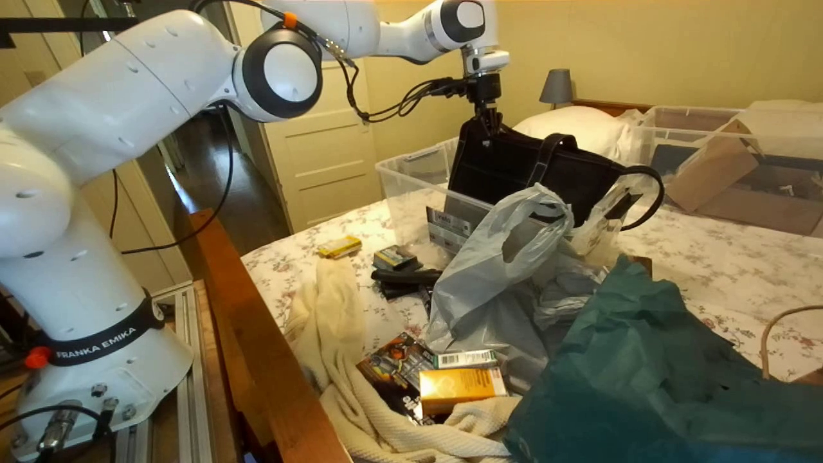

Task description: Pick up the yellow plastic from the bed and put it in the bag

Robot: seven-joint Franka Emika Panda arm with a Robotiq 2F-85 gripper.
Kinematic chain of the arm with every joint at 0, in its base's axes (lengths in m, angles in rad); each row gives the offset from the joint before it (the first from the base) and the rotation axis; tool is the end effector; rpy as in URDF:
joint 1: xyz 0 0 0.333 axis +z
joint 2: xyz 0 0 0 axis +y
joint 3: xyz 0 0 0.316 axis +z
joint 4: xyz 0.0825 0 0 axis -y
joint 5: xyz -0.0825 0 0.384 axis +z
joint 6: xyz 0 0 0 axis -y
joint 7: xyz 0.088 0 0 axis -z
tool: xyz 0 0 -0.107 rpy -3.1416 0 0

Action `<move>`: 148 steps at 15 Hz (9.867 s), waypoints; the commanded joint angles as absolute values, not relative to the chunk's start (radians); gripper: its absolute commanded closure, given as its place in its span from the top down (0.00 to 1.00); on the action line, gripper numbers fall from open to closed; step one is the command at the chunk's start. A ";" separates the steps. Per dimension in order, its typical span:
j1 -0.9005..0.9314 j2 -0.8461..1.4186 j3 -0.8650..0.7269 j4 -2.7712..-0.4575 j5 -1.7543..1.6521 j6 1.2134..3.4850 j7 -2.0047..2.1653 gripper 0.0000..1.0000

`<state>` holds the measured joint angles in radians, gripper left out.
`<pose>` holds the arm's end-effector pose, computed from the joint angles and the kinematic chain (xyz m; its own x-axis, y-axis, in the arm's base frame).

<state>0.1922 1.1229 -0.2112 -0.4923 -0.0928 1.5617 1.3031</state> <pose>0.7864 0.0733 0.3582 0.3584 -0.8973 0.2576 -0.9334 -0.3396 0.1159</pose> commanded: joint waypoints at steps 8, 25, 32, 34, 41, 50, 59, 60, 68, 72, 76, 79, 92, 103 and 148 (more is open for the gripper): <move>0.211 1.102 -0.209 -0.543 -0.081 1.572 1.383 0.01; 0.208 1.072 -0.193 -0.582 -0.020 1.449 1.928 0.01; 0.203 1.112 -0.195 -0.535 -0.046 1.443 1.895 0.01; 0.202 1.112 -0.197 -0.536 -0.049 1.443 1.894 0.02; 0.200 1.112 -0.197 -0.536 -0.049 1.443 1.894 0.01; 0.287 1.065 -0.251 -0.639 -0.115 1.434 1.976 0.01; 0.357 0.973 -0.346 -0.722 -0.176 1.494 2.166 0.76; 0.376 0.956 -0.357 -0.747 -0.195 1.486 2.159 0.82; 0.520 0.782 -0.384 -1.074 -0.280 1.562 2.164 1.00; 0.576 0.696 -0.407 -1.238 -0.347 1.790 2.234 1.00; 0.505 0.711 -0.309 -1.200 -0.413 1.825 2.245 1.00; 0.475 0.703 -0.262 -1.211 -0.438 1.826 2.244 1.00; 0.444 0.535 -0.121 -1.402 -0.931 1.848 2.065 1.00; 0.321 0.465 0.019 -1.404 -0.772 1.619 1.790 1.00; 0.247 0.276 0.123 -1.826 -0.134 2.047 0.728 1.00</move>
